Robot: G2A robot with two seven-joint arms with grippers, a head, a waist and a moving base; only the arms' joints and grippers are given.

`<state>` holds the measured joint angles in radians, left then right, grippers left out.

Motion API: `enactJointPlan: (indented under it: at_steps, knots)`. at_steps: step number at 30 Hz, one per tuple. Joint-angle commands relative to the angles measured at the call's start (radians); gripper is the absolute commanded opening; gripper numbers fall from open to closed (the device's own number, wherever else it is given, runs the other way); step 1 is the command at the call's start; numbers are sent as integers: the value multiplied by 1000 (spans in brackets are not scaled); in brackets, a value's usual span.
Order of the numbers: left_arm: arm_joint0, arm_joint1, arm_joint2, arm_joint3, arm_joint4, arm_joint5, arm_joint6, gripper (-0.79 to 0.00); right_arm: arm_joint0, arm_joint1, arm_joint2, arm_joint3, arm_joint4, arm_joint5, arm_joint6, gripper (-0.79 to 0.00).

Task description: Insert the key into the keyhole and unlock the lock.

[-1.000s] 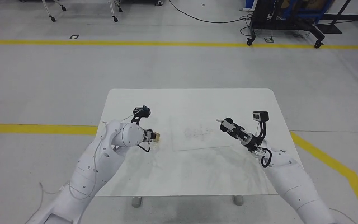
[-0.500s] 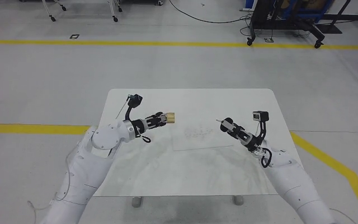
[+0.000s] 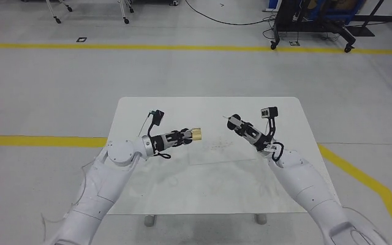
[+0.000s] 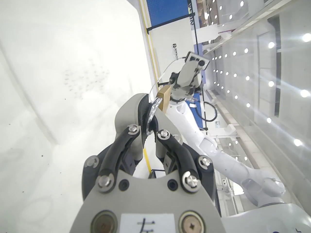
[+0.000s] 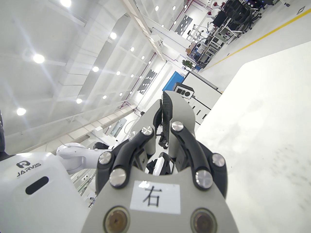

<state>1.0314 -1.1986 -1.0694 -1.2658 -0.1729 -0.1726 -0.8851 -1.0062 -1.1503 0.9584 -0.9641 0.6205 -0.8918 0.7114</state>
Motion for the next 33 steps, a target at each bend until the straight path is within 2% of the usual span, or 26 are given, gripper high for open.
enactJointPlan:
  at_steps: [1, 5, 7, 11, 22, 25, 28, 33]
  knots:
    - [-13, -4, 22, 10, 3, -34, -22, -785, 36, -16, -23, 30, 0, 2, -12, -785]
    - [-20, -4, 27, 5, -9, -84, -62, -785, 82, -46, -58, 78, 17, -14, -27, -785]
    - [-20, -5, 18, 14, -76, -88, -101, -785, 103, -61, -78, 106, 19, 1, -27, -785]
    - [-38, -2, 7, 53, -104, -92, -141, -785, 145, -95, -131, 153, 9, 34, -9, -785]
    - [-78, -9, 19, 118, -147, -56, -159, -785, 214, -171, -208, 252, 55, 33, 88, -785]
    - [-87, -11, 23, 139, -141, -42, -140, -785, 216, -186, -220, 255, 94, 32, 151, -785]
    - [-89, -11, 11, 149, -156, -21, -109, -785, 217, -195, -215, 275, 151, 19, 232, -785]
    - [-84, -8, -16, 159, -201, 11, -86, -785, 211, -197, -196, 282, 203, 51, 268, -785]
